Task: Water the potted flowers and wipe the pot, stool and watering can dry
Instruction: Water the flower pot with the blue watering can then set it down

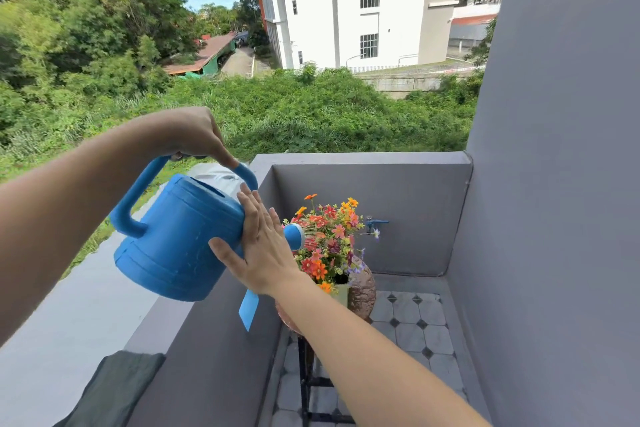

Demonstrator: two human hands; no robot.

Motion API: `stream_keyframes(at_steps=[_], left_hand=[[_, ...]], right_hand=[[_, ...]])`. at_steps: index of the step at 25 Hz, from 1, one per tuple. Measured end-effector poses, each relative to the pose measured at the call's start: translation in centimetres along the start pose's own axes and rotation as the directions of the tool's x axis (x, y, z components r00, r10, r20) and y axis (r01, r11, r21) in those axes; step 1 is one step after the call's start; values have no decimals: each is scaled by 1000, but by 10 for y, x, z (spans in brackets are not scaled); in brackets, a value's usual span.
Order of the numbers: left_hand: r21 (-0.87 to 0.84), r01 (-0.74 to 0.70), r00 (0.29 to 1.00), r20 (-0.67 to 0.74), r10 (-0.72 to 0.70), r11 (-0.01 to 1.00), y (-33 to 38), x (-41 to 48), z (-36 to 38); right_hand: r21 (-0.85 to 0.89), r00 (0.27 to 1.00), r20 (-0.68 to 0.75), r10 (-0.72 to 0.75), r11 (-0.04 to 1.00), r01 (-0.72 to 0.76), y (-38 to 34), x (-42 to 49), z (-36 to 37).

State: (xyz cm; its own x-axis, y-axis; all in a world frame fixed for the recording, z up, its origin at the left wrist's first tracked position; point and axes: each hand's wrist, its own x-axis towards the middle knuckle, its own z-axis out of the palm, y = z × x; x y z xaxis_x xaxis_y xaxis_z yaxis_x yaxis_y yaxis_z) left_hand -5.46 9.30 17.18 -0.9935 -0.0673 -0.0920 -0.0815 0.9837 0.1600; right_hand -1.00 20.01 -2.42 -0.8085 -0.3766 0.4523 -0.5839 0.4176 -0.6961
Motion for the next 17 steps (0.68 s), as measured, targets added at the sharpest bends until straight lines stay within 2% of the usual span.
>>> stream_keyframes(at_steps=[4,9,14,17], left_hand=[[-56,-24,998,-60,21,998,3,-3,-3],[-95,-13,991,-132,0,995,-2,-8,-8],[-95,24,995,-95,-33,995,-12,-13,-3],[-191,28,998,-44,-38,981,-22,-14,6]], right_hand=[[-26,1000,-25,-3,1000,2,2,6,-8],[-76,999,31,9,997,-6,-2,18,-17],[-35,997,80,16,999,-13,-9,9,-3],[4,999,47,9,1000,-10,-9,-3,7]])
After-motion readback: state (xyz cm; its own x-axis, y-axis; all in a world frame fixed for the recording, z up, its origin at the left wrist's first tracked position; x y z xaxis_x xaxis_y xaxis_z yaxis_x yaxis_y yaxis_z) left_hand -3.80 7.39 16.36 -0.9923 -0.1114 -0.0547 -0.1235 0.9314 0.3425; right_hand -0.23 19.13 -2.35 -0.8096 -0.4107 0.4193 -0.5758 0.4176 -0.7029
